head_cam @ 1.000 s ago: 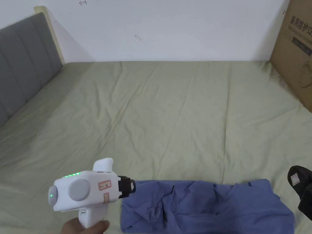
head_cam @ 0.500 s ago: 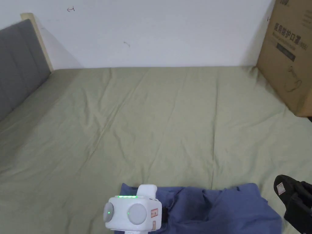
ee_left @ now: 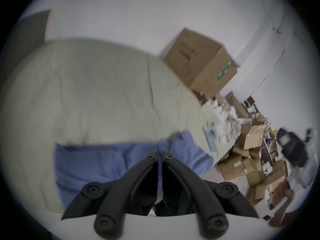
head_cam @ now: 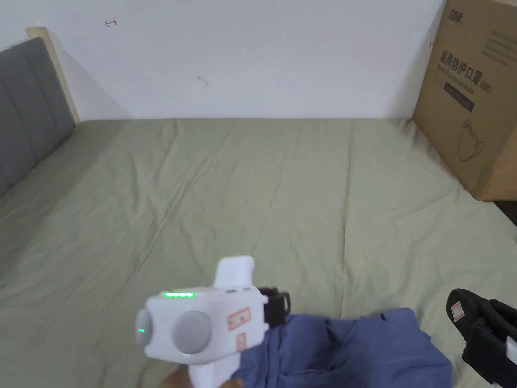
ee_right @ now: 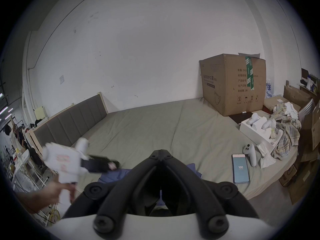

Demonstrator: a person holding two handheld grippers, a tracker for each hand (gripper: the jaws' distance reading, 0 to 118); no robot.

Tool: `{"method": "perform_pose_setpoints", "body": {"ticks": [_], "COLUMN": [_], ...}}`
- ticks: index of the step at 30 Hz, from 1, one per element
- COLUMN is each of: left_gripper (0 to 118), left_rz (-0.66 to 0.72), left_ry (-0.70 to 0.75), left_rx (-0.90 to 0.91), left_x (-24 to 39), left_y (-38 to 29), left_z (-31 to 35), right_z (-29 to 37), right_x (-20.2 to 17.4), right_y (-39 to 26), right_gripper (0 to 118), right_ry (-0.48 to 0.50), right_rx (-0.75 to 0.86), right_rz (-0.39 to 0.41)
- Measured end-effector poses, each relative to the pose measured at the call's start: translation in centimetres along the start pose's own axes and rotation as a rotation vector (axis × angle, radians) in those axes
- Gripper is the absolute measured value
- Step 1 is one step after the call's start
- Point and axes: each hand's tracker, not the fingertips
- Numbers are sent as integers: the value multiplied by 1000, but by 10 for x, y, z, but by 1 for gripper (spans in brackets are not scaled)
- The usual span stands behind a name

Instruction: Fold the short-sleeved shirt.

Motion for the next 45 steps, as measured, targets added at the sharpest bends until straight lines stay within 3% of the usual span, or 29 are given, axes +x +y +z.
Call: {"method": "perform_pose_setpoints", "body": {"ticks": [7, 11, 16, 17, 18, 19, 20, 23, 25, 29, 34, 35, 36, 37, 39, 41, 45], "left_gripper": [4, 3, 4, 26, 58, 80, 84, 84, 84, 84, 84, 65, 21, 8, 8, 8, 8], "left_rz": [-180, -304, -266, -223, -146, -58, 65, 407, 518, 542, 583, 590, 621, 635, 644, 536, 611], "left_ry": [185, 307, 307, 307, 259, 206, 111, -84, -73, -58, -103, -136, -171, -160, -175, -117, -96], "left_rx": [323, 342, 316, 297, 234, 162, 65, -143, -271, -395, -384, -365, -351, -360, -357, -362, -340], "left_x": [-28, -34, -50, -57, -67, -83, -104, -179, -218, -239, -223, -221, -220, -220, -222, -221, -247], "left_y": [34, 26, 16, 16, 19, 22, 24, 5, -26, -66, -76, -75, -72, -72, -68, -55, -33], "left_z": [126, 156, 155, 151, 143, 132, 116, 59, 24, -13, -36, -38, -44, -51, -50, -39, 2], "right_z": [-10, -20, -30, -30, -29, -29, -29, -28, -27, -25, -27, -29, -30, -31, -31, -29, -25], "right_x": [-8, -13, -20, -22, -24, -26, -28, -29, -30, -30, -27, -26, -26, -25, -24, -24, -24], "right_y": [-2, -2, 3, 3, 3, 2, 2, -1, -3, -5, -9, -9, -10, -10, -9, -7, -3], "right_gripper": [0, 0, 0, 0, 0, 0, 0, 0, 0, 0, 0, 0, 0, 0, 0, 0, 0], "right_ry": [7, 6, 11, 16, 21, 25, 30, 54, 70, 80, 74, 73, 70, 70, 67, 60, 48], "right_rx": [41, 56, 49, 49, 48, 46, 41, 27, 15, -1, -23, -31, -37, -43, -54, -52, -41], "right_rz": [21, 49, 64, 65, 67, 71, 76, 67, 40, 36, 51, 47, 40, 34, 32, 40, 65]}}
